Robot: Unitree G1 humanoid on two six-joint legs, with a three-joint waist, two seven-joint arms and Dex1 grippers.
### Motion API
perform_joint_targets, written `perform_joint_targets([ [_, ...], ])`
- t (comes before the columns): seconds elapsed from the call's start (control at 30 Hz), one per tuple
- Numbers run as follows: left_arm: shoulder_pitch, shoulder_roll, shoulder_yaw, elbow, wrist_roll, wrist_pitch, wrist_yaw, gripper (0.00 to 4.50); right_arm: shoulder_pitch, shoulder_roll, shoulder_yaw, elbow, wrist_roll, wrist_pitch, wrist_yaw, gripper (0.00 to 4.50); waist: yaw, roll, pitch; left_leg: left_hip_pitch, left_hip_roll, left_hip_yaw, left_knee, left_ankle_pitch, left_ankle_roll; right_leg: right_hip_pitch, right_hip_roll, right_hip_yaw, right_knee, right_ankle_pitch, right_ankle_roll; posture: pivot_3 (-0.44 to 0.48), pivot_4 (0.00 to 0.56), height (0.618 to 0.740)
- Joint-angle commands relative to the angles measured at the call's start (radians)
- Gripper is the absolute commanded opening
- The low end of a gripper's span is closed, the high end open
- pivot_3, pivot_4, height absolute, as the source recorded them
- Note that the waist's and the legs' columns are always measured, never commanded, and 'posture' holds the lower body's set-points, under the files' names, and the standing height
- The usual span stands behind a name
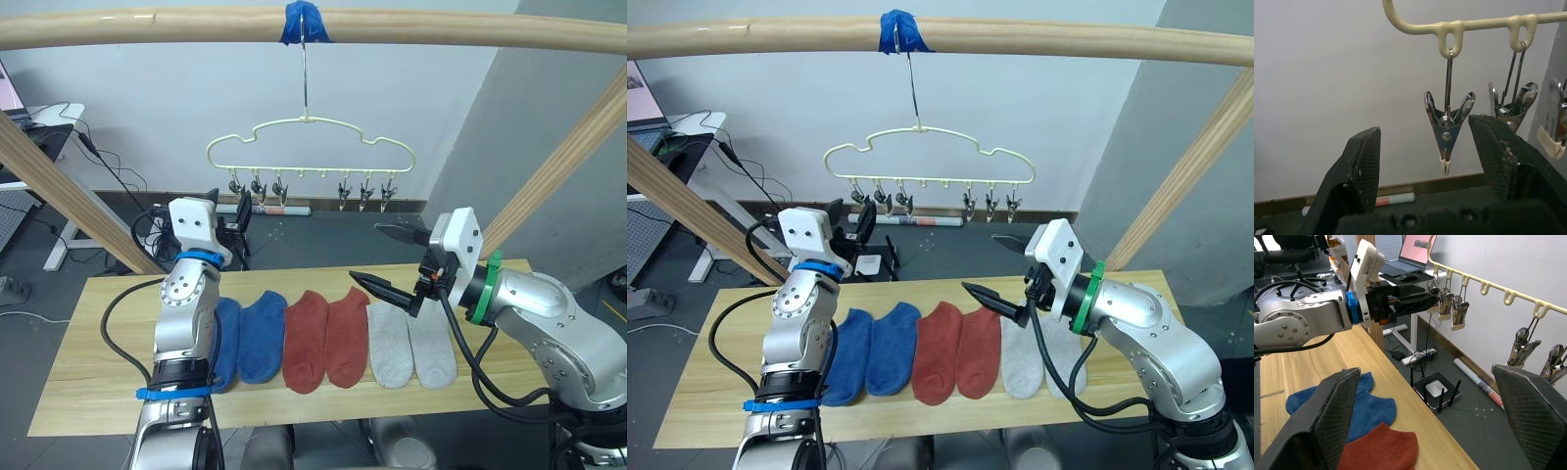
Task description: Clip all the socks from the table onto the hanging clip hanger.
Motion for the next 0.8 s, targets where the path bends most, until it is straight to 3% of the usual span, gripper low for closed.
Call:
perform_joint_targets([
  [0.03,-0.023,0.012,0.007,-0.011,0.005,-0.033,-0.008,3.16,-0.004,-0.004,-0.008,-0.031,-0.006,-0.024,0.002,4.50,0.000,0.000,0.000,0.000,0.000,0.000,0.000,0.000,0.000,0.000,0.000,0.000,0.000,0.000,0.000,-0.301,0.213,0.730],
  [0.3,-0.030,0.008,0.008,-0.017,-0.005,-0.031,-0.014,3.16,-0.001,-0.003,-0.008,-0.030,-0.010,-0.026,0.004,4.50,0.000,0.000,0.000,0.000,0.000,0.000,0.000,0.000,0.000,0.000,0.000,0.000,0.000,0.000,0.000,-0.300,0.212,0.730],
  [0.4,-0.035,0.006,0.004,-0.016,-0.007,-0.028,-0.021,2.60,0.000,-0.003,-0.008,-0.030,-0.011,-0.026,0.005,4.50,0.000,0.000,0.000,0.000,0.000,0.000,0.000,0.000,0.000,0.000,0.000,0.000,0.000,0.000,0.000,-0.300,0.212,0.730],
  [0.63,-0.052,0.000,-0.006,-0.003,0.000,-0.036,-0.026,0.57,-0.001,-0.002,-0.007,-0.029,-0.013,-0.026,0.005,4.50,0.000,0.000,0.000,0.000,0.000,0.000,0.000,0.000,0.000,0.000,0.000,0.000,0.000,0.000,0.000,-0.298,0.212,0.730],
  [0.8,-0.050,0.004,-0.006,0.000,0.008,-0.042,-0.022,0.03,0.009,-0.006,-0.005,-0.031,-0.017,-0.026,0.006,4.50,0.000,0.000,0.000,0.000,0.000,0.000,0.000,0.000,0.000,0.000,0.000,0.000,0.000,0.000,0.000,-0.301,0.211,0.730],
])
